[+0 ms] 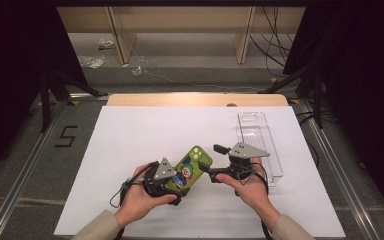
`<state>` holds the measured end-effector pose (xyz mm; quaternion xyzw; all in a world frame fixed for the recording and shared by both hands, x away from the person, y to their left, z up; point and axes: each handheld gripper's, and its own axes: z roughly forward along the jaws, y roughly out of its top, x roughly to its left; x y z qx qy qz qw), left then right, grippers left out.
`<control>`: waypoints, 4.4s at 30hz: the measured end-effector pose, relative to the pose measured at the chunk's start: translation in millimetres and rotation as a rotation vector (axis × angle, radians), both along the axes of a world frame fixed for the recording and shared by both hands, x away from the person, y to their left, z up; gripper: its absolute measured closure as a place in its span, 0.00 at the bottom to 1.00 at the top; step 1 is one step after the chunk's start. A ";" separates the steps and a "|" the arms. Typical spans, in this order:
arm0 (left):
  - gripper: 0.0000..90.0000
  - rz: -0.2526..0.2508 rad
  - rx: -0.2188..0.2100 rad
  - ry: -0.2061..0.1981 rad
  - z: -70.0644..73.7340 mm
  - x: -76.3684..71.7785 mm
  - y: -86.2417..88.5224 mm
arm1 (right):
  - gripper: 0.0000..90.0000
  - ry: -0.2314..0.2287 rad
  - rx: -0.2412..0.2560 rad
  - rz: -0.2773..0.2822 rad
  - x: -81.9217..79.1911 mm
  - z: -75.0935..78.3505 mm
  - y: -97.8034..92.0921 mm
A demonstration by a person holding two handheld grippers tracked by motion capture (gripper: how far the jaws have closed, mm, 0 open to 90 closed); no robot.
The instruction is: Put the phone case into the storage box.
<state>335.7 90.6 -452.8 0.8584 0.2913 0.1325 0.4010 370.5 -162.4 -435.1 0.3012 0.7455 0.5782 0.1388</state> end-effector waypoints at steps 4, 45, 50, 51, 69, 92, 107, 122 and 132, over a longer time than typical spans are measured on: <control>0.18 -0.010 0.004 -0.003 -0.6 -1.1 -3.0 | 0.21 0.020 0.002 0.000 4.8 -2.4 3.9; 0.18 -0.027 0.001 0.003 -6.2 -3.3 -13.0 | 0.61 0.143 0.008 -0.024 21.1 -9.3 14.8; 0.18 -0.025 0.002 0.004 -7.0 -2.9 -13.4 | 0.63 0.152 0.009 -0.026 20.9 -9.2 15.6; 0.18 -0.024 0.001 0.007 -7.3 -2.8 -13.7 | 0.64 0.155 0.011 -0.028 21.0 -9.2 15.5; 0.18 -0.023 0.027 0.010 -8.7 -1.9 -15.4 | 0.78 0.178 0.089 -0.018 20.2 -3.7 13.9; 0.15 -0.078 -0.004 -0.103 -5.9 3.1 -9.7 | 0.87 0.102 0.125 0.086 4.4 29.3 20.4; 0.17 -0.110 -0.090 -0.076 -6.8 8.7 0.8 | 0.86 0.017 -0.018 0.165 2.4 47.7 14.3; 0.23 -0.137 -0.121 -0.076 -7.5 10.9 3.0 | 0.86 0.005 -0.071 0.239 3.2 50.5 14.0; 0.26 -0.185 -0.152 -0.070 -11.1 13.5 1.1 | 0.86 0.015 -0.082 0.289 1.8 50.6 17.5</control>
